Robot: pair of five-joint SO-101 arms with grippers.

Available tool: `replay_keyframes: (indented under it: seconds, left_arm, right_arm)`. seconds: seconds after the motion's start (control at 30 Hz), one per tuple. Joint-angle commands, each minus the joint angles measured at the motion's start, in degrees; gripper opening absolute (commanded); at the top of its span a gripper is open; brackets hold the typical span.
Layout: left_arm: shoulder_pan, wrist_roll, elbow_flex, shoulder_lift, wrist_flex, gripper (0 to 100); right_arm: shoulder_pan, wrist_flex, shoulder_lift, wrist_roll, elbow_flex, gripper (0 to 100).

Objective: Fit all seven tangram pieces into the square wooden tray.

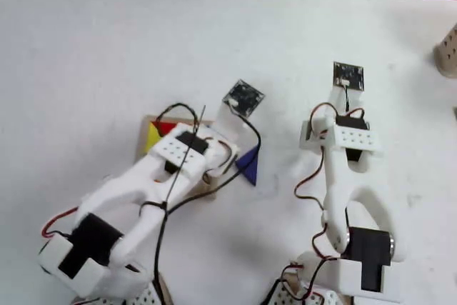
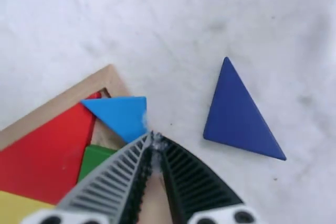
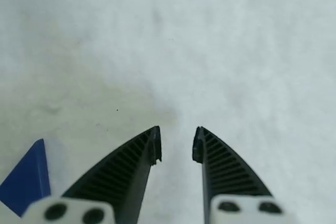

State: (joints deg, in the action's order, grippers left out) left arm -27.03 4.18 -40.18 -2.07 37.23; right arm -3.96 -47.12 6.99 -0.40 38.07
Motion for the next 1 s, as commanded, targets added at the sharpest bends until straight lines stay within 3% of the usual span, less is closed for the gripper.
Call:
replay_keyframes:
  seconds: [0.0,0.17,0.33,0.43,0.67,0.97]
  left_arm:
    - [0.5,-0.8,1.8,-4.8,-0.7,2]
    - [0.9,-5.1,-1.6,-11.6,-5.8,2]
    - [-0.5,-14.1,-7.2,-8.5,-23.6,2]
    - [-1.0,-12.9,-7.4,-3.8,-29.3,2]
    - [-0.9,-11.8,-1.2,3.6,-28.9,2]
    - [1.3,-11.8,-0.8,4.7,-16.9,2]
  right_arm:
    - [0.7,0.8,2.0,0.8,-0.2,10.5]
    - [0.7,0.8,2.0,0.8,-0.2,10.5]
    - [0.7,0.8,2.0,0.8,-0.2,10.5]
    - [0.7,0.8,2.0,0.8,-0.2,10.5]
    - [0.7,0.8,2.0,0.8,-0.2,10.5]
    - [0.7,0.8,2.0,0.9,-0.2,10.6]
